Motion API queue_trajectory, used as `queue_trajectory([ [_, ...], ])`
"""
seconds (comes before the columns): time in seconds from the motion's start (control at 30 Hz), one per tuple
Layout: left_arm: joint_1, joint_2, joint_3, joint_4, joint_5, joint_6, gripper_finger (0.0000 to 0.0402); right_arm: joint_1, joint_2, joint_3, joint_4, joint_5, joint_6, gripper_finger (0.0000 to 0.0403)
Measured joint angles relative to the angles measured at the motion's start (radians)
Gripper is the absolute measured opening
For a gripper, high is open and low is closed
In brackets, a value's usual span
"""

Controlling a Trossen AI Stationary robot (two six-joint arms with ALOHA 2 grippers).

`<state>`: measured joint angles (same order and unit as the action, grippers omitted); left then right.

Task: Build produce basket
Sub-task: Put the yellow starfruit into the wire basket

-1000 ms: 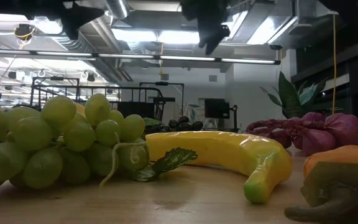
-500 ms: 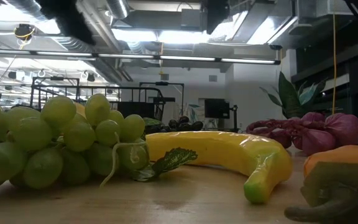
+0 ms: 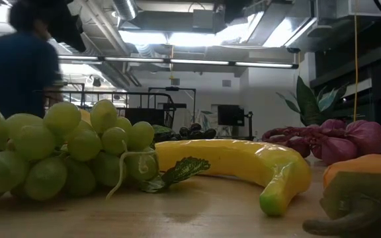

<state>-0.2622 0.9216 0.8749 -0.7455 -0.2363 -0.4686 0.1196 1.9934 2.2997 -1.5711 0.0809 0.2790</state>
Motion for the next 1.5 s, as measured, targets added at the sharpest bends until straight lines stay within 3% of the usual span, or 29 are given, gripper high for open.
queue_trajectory([
  [0.2, -0.016, 0.01, 0.0, -0.004, -0.016, 0.01, 0.0204, 0.098, -0.058, -0.003, 0.0, -0.044, -0.154, 0.0261],
  [0.4, -0.016, 0.008, 0.0, -0.002, -0.017, 0.01, 0.0204, 0.145, -0.22, -0.069, 0.0, 0.256, -0.096, 0.0261],
  [0.5, -0.016, 0.009, 0.0, -0.002, -0.019, 0.01, 0.0204, 0.142, -0.343, -0.202, 0.005, 0.355, -0.015, 0.0261],
  [0.63, -0.015, 0.009, 0.0, -0.002, -0.041, 0.035, 0.0204, 0.132, -0.511, -0.482, 0.099, 0.461, 0.15, 0.0261],
  [0.83, -0.015, 0.035, -0.001, -0.002, -0.02, 0.088, 0.0204, 0.138, -0.708, -0.964, 0.474, 0.402, 0.28, 0.0261],
  [0.97, -0.015, 0.071, -0.001, -0.002, 0.054, 0.203, 0.0204, 0.143, -0.747, -1.203, 0.814, 0.357, 0.311, 0.0261],
  [1.1, -0.015, 0.131, -0.004, 0.024, 0.077, 0.241, 0.0204, 0.144, -0.744, -1.381, 1.133, 0.351, 0.239, 0.0261],
  [1.23, -0.015, 0.193, -0.005, 0.059, 0.103, 0.236, 0.0204, 0.143, -0.745, -1.475, 1.325, 0.353, 0.207, 0.0261],
  [1.5, -0.008, 0.3, -0.005, 0.082, 0.281, 0.238, 0.0204, 0.143, -0.745, -1.481, 1.351, 0.391, 0.212, 0.0261],
])
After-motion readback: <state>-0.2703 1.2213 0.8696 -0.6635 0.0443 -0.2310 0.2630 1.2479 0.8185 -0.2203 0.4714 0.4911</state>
